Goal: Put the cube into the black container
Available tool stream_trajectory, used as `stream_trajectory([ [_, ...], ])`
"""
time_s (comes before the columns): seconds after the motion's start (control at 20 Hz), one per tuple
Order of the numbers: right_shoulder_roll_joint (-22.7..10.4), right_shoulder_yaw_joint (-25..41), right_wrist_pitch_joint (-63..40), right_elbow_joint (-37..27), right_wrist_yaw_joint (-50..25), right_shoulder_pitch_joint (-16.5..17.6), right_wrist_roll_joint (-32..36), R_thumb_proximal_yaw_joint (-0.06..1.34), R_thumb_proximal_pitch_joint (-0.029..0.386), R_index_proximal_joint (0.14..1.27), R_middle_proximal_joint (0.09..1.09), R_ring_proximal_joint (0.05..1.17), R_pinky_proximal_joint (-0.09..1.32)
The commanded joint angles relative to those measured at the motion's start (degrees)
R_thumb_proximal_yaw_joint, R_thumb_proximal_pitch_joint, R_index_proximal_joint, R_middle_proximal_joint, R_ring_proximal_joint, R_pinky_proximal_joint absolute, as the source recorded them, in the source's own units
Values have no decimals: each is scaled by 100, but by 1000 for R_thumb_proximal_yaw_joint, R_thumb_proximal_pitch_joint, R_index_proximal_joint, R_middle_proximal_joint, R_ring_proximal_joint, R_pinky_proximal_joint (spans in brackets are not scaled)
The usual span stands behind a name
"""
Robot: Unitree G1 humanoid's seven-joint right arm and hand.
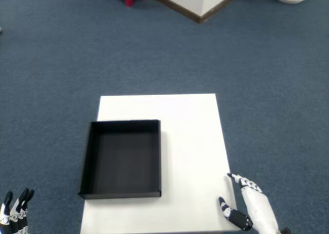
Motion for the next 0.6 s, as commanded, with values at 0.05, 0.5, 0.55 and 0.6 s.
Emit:
stream_trajectory([
  [0.05, -188, 24, -593, -322, -473, -115, 54, 890, 153, 235, 168, 168, 47],
  [0.5, -250, 190, -1665, -1635, -1318, 347, -204, 820, 146, 230, 170, 170, 59],
  [0.55, -240, 196, -1640, -1726, -1330, 383, -221, 815, 146, 233, 171, 171, 61],
  [0.6, -218, 198, -1600, -1794, -1330, 413, -227, 810, 146, 237, 172, 171, 64],
])
